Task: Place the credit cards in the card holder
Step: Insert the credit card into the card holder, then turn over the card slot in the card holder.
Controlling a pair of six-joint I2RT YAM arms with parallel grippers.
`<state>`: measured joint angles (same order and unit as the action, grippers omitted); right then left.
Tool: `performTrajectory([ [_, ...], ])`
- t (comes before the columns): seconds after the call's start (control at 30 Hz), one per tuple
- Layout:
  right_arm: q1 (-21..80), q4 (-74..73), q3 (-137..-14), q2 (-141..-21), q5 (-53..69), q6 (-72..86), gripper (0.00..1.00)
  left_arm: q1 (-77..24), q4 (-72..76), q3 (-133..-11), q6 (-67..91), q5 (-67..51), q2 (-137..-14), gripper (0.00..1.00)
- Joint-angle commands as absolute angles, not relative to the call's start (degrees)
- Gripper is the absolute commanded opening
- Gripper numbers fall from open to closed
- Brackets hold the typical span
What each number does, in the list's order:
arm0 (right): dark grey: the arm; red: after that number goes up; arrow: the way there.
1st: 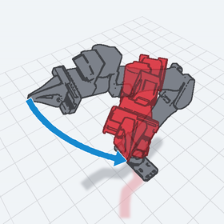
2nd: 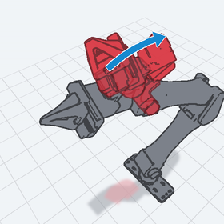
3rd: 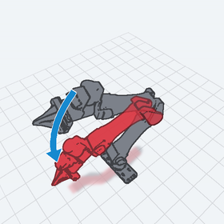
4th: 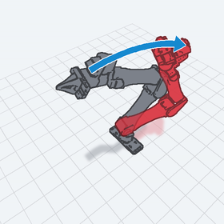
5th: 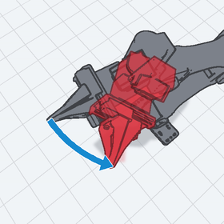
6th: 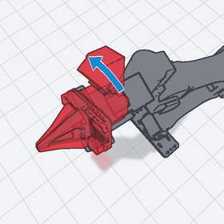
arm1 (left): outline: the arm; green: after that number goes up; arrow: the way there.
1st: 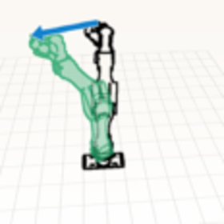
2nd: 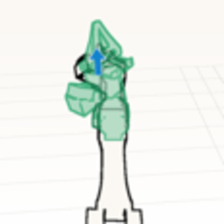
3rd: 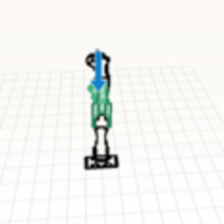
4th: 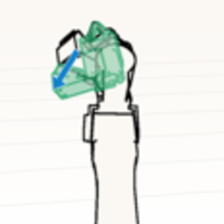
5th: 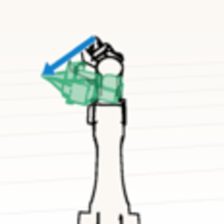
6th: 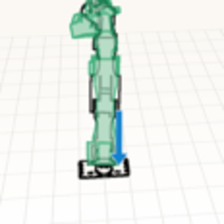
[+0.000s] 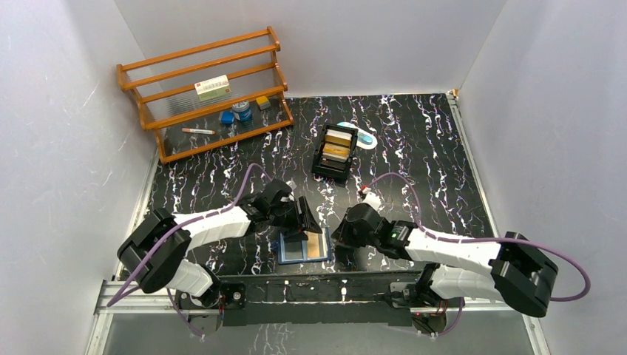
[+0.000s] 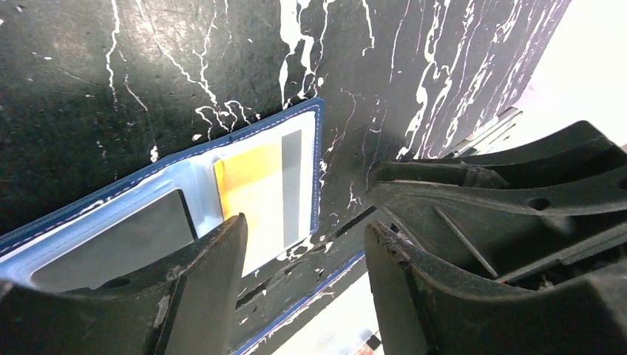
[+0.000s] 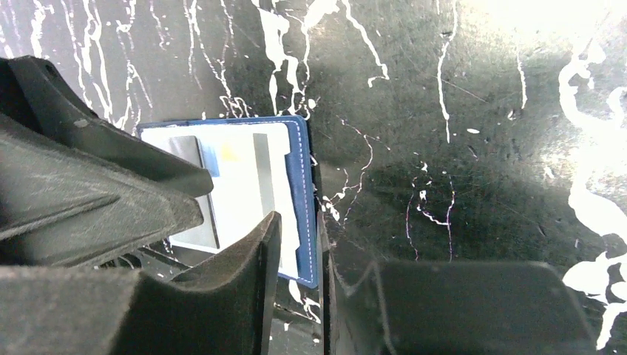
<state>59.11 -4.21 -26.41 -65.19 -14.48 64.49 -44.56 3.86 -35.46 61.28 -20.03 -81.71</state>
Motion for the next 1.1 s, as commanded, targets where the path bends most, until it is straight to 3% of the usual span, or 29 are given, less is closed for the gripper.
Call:
performTrajectory([
  [0.0, 59.1, -5.3, -30.0, -63.3, -15.3, 61.8, 0.32, -42.5, -5.5, -37.8, 57.1, -18.9, -78.8, 0.58],
  [0.23, 60.0, 2.6, -35.0, -73.1, -6.7, 59.4, 0.3, -36.5, -20.3, -38.2, 50.8, -13.7, -70.0, 0.59],
  [0.4, 60.6, 7.0, -38.5, -80.6, -1.5, 57.9, 0.29, -33.6, -23.1, -35.1, 49.5, -13.0, -66.4, 0.58],
  [0.6, 60.6, 4.3, -41.1, -85.7, -1.6, 55.6, 0.27, -31.6, -18.8, -31.2, 48.4, -17.4, -66.7, 0.58],
  [0.8, 60.3, 6.9, -35.7, -86.8, -2.7, 57.2, 0.25, -30.9, -10.4, -26.8, 47.7, -24.1, -68.9, 0.59],
  [1.07, 59.9, 13.0, -30.3, -86.7, -1.0, 59.9, 0.23, -30.9, 8.7, -20.7, 52.3, -34.3, -67.1, 0.4],
])
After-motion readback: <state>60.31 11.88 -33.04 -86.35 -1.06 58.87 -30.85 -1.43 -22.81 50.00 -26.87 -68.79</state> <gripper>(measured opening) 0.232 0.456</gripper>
